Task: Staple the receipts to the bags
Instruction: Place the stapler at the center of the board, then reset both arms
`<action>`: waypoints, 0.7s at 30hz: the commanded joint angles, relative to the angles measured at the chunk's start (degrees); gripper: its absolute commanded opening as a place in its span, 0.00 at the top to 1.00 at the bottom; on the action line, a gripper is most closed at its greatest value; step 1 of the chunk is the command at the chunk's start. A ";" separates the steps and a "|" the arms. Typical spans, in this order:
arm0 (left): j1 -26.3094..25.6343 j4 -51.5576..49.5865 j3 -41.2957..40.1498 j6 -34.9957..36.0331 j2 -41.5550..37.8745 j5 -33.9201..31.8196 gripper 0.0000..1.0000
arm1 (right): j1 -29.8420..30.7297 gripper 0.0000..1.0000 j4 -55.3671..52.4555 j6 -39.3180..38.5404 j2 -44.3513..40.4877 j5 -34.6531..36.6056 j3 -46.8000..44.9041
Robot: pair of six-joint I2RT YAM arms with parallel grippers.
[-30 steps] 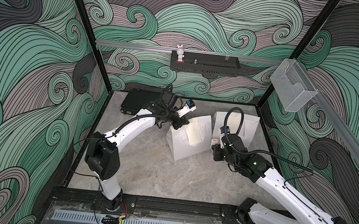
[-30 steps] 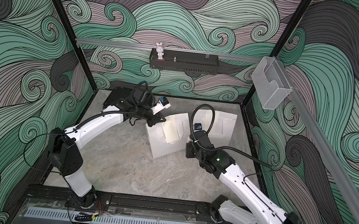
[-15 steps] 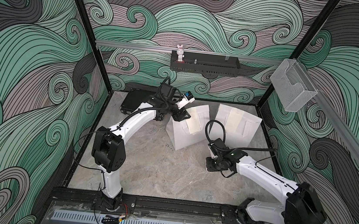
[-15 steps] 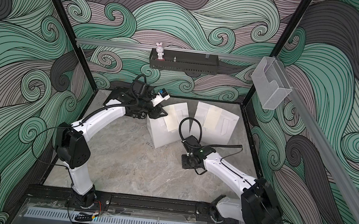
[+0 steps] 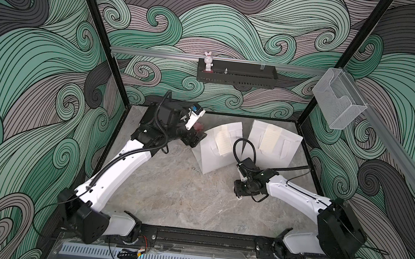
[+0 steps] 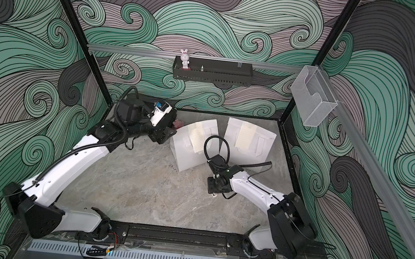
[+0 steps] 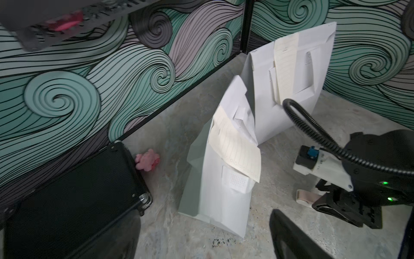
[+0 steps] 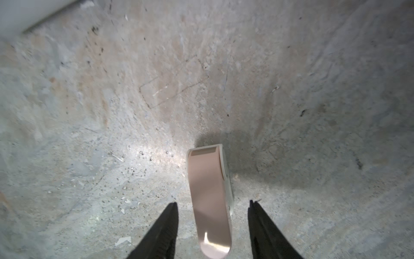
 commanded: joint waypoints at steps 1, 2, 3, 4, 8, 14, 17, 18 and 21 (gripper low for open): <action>0.77 0.57 -8.28 -6.84 -5.58 -16.84 0.08 | -0.25 0.40 1.40 -1.59 -6.80 8.77 0.96; 1.04 1.57 -12.19 -8.82 -7.68 -21.96 0.06 | -0.47 0.34 2.30 -2.59 -8.95 12.81 0.69; 1.48 2.38 -15.18 -10.81 -9.29 -26.64 0.03 | -0.59 0.26 3.73 -3.38 -10.53 16.78 0.22; 2.14 3.64 -19.24 -12.47 -11.07 -30.99 0.01 | -0.87 0.18 6.26 -4.84 -12.98 22.18 -0.86; 7.24 13.05 -33.17 -15.48 -15.47 -40.65 0.01 | -3.87 0.00 22.12 -13.69 -17.02 32.72 -6.68; 16.75 25.26 -40.53 -19.19 -7.67 -46.24 0.01 | -13.38 0.00 41.23 -23.24 -7.77 39.43 -10.07; 19.87 30.38 -38.77 -14.42 0.88 -44.57 0.01 | -16.67 0.00 50.21 -28.38 0.85 39.60 -10.54; 20.86 31.69 -37.99 -14.45 3.62 -44.87 0.01 | -17.38 0.00 50.59 -28.49 3.26 40.12 -9.87; 23.17 35.47 -36.42 -16.48 10.17 -40.67 0.01 | -19.09 0.00 62.61 -32.22 8.81 40.70 -12.66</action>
